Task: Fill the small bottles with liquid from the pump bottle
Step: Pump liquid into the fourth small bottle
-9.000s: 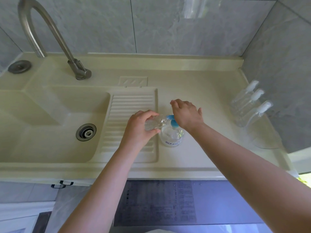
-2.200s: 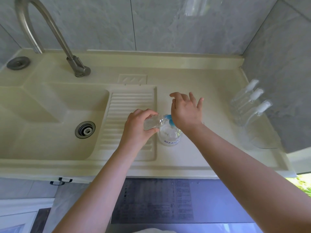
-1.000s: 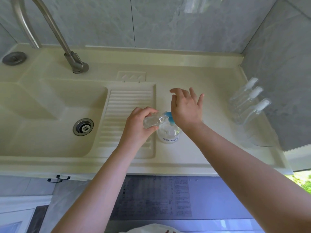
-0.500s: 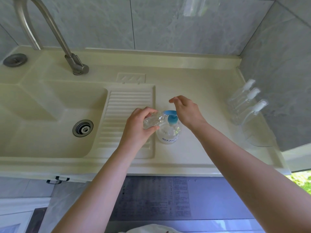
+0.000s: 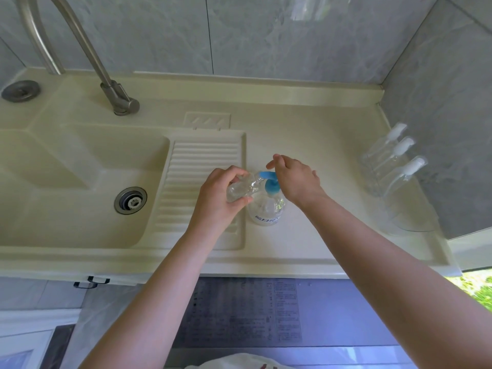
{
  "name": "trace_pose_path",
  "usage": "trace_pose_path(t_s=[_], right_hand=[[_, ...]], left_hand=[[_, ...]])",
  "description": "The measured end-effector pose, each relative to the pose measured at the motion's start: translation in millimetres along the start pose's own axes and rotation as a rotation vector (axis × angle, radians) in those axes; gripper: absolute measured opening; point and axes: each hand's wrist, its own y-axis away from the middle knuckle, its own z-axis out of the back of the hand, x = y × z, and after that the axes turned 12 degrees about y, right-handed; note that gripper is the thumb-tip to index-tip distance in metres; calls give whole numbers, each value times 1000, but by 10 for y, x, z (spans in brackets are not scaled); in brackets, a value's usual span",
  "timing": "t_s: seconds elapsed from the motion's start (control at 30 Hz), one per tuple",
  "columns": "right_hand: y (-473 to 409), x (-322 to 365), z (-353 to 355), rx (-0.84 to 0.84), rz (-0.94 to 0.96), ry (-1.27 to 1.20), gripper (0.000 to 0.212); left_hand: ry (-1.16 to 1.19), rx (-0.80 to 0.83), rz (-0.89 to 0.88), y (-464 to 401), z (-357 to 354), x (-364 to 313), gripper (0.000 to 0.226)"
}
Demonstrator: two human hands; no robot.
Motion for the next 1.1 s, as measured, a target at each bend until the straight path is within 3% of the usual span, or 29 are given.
trace_pose_path(t_s=[0.13, 0.47, 0.83, 1.1], right_hand=[[-31, -20, -42, -26, 10, 179, 43], [-109, 29, 38, -55, -22, -7, 40], [-273, 137, -39, -17, -68, -12, 44], [-237, 147, -42, -123, -40, 46, 46]], left_hand=[[-38, -1, -3, -23, 6, 11, 44], [-84, 5, -34, -35, 54, -9, 46], [-95, 11, -40, -50, 73, -18, 47], [-105, 9, -30, -68, 54, -10, 47]])
